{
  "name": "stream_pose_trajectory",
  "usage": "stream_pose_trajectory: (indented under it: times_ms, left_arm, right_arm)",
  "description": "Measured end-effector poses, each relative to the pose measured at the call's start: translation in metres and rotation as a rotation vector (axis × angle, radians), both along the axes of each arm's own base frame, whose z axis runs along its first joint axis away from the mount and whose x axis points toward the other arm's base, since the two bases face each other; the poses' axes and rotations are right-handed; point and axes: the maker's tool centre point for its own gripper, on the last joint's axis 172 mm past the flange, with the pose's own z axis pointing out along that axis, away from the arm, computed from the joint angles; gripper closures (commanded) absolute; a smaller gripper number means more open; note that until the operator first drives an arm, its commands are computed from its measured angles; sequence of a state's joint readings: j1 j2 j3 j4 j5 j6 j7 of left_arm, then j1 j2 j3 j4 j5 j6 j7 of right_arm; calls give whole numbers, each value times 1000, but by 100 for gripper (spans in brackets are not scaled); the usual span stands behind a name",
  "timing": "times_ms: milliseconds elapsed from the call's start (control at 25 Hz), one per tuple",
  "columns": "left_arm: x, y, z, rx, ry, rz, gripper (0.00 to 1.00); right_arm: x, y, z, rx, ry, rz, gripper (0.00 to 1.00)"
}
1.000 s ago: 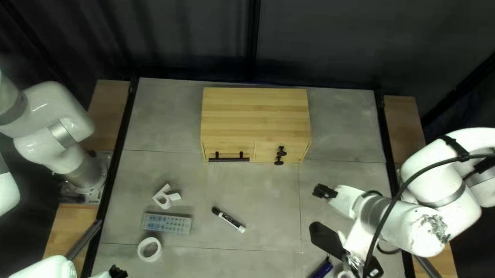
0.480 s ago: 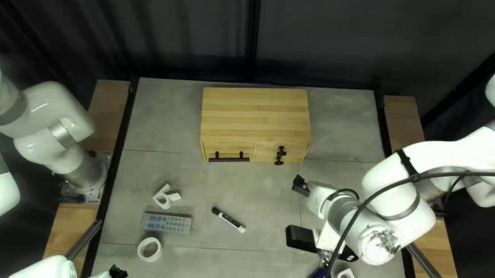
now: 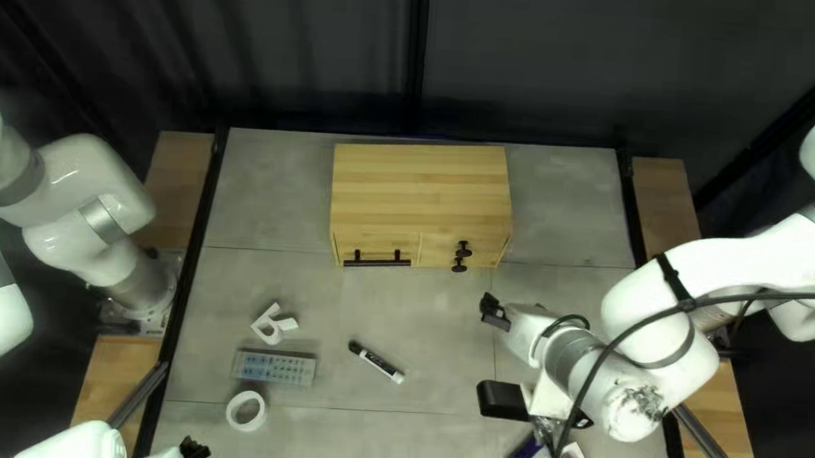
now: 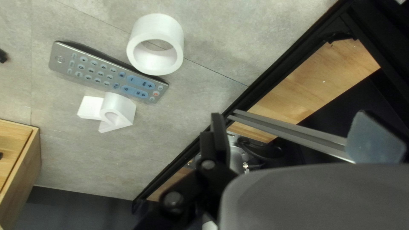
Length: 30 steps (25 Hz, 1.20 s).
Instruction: Open drawers and place objects into drawer and close
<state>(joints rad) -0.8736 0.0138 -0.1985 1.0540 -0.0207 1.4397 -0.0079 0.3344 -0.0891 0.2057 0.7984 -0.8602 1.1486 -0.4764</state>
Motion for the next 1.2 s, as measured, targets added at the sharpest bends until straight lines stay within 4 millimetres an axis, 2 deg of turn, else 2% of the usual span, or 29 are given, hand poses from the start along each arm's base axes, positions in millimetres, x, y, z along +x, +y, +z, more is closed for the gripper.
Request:
stream_pose_trajectory:
  times_ms: [440,800,920,1200]
  left_arm:
    - [0,0,0,0,0,0,0]
    - [0,0,0,0,0,0,0]
    - [0,0,0,0,0,0,0]
    - [0,0,0,0,0,0,0]
  right_arm:
    - [15,-7,-28,-58,76,43,0]
    - [34,-45,-65,-100,234,13,0]
    - [38,-54,-68,-107,261,-28,0]
    - [38,-56,-69,-111,264,-29,0]
